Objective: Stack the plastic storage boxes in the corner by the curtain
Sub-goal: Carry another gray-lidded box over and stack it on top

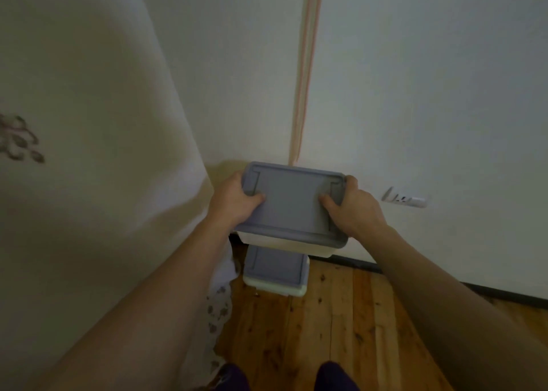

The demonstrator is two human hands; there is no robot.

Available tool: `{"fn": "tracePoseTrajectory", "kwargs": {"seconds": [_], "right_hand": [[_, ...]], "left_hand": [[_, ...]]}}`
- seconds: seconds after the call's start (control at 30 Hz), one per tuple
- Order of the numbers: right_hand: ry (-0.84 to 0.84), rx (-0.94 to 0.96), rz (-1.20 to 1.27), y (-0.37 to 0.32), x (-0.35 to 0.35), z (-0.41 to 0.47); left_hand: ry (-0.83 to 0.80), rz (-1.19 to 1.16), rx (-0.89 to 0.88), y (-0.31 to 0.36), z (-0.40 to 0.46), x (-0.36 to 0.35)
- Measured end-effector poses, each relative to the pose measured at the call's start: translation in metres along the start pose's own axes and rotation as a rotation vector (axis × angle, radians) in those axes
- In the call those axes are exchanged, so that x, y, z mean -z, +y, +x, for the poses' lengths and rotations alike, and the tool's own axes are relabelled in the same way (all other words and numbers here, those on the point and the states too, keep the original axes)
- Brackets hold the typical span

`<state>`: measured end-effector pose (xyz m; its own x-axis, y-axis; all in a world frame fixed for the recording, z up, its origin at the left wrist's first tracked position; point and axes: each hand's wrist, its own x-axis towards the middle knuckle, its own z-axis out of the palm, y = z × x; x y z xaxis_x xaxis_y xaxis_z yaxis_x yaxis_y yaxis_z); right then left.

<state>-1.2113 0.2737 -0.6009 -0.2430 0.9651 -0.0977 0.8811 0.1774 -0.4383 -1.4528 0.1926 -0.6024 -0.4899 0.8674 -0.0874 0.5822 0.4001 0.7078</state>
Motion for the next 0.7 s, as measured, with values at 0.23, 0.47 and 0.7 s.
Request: {"fn": "tracePoseTrajectory", "kwargs": {"seconds": [0.23,0.47,0.7], "right_hand": [[-0.016,-0.025,0.022,0.057,-0.128,0.029],[-0.008,-0.011,0.017,0.104,-0.229,0.048],[-0.048,0.001,0.037,0.125,-0.284,0.055]], "left_hand": [[-0.013,0.011,0.037,-0.102,0.036,-0.102],[0.010,-0.024,-0.011,-0.188,0.061,-0.188],[-0.009,-0.014,-0.022,-0.237,0.070,-0.228]]}}
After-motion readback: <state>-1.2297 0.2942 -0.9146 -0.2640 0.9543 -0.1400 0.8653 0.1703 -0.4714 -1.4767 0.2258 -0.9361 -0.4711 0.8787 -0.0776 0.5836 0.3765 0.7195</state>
